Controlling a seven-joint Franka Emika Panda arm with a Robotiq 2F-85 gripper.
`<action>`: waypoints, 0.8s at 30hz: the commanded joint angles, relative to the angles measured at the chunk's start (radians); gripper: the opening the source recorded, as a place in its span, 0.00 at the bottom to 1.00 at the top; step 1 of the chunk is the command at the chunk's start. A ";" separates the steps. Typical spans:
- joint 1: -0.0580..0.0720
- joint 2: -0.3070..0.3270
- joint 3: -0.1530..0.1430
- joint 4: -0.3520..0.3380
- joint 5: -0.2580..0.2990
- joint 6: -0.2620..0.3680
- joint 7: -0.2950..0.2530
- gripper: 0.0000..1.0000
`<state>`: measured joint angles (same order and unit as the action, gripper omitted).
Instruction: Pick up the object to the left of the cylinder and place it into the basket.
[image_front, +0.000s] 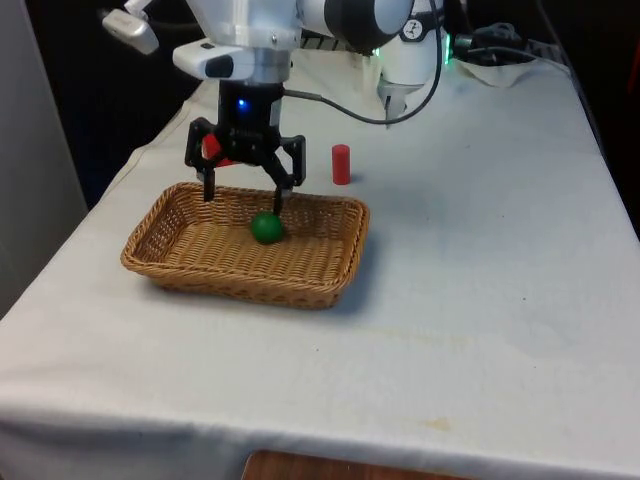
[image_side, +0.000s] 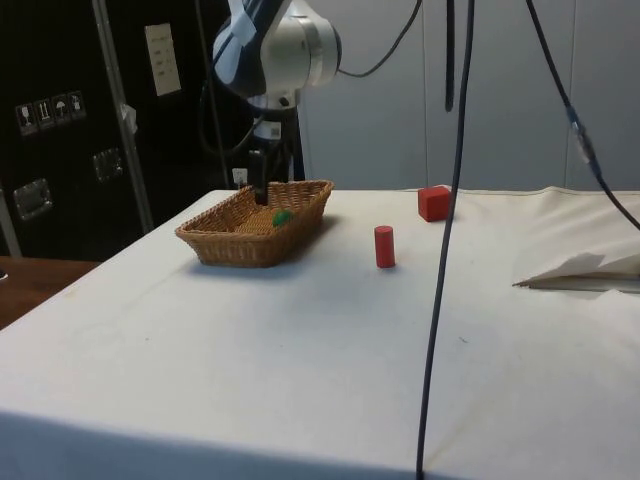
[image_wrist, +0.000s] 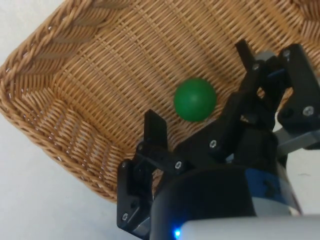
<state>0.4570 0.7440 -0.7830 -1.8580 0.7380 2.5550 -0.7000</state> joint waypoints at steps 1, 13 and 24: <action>0.008 -0.007 -0.013 -0.003 -0.013 -0.013 0.004 1.00; 0.032 -0.041 -0.062 -0.002 -0.019 -0.053 -0.003 1.00; 0.036 -0.068 -0.079 0.001 -0.024 -0.067 -0.009 1.00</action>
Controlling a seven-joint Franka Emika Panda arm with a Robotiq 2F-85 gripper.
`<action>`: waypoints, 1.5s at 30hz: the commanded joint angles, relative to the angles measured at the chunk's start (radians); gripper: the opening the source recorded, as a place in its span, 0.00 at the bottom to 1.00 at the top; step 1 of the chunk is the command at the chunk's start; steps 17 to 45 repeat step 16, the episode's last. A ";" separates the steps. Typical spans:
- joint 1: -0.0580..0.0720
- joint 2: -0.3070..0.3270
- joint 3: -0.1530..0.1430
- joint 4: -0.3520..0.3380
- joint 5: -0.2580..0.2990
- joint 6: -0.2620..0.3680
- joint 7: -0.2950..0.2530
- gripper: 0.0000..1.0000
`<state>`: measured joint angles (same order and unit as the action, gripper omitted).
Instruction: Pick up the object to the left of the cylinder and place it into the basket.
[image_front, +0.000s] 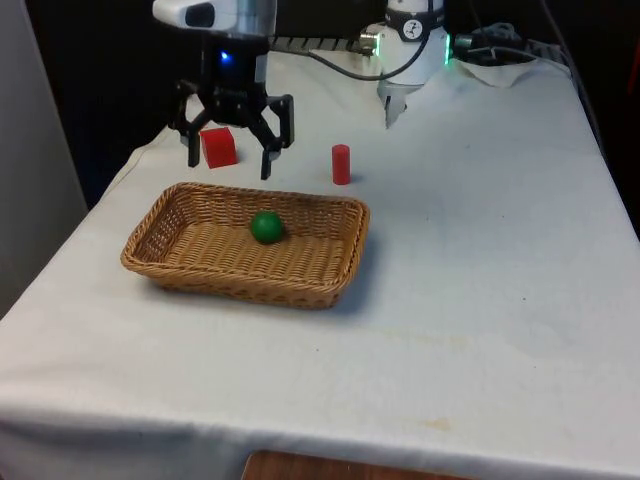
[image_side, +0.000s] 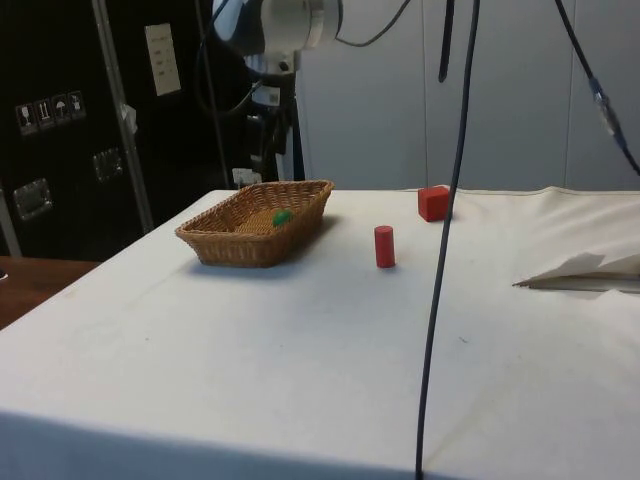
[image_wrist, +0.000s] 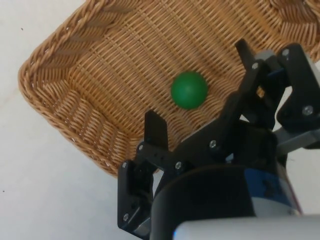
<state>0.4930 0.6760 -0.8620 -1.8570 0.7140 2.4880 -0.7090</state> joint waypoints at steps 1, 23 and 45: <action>0.008 -0.007 -0.013 -0.002 -0.015 -0.014 0.007 1.00; 0.018 -0.032 -0.035 0.002 -0.021 -0.034 0.005 1.00; 0.018 -0.032 -0.035 0.002 -0.021 -0.034 0.005 1.00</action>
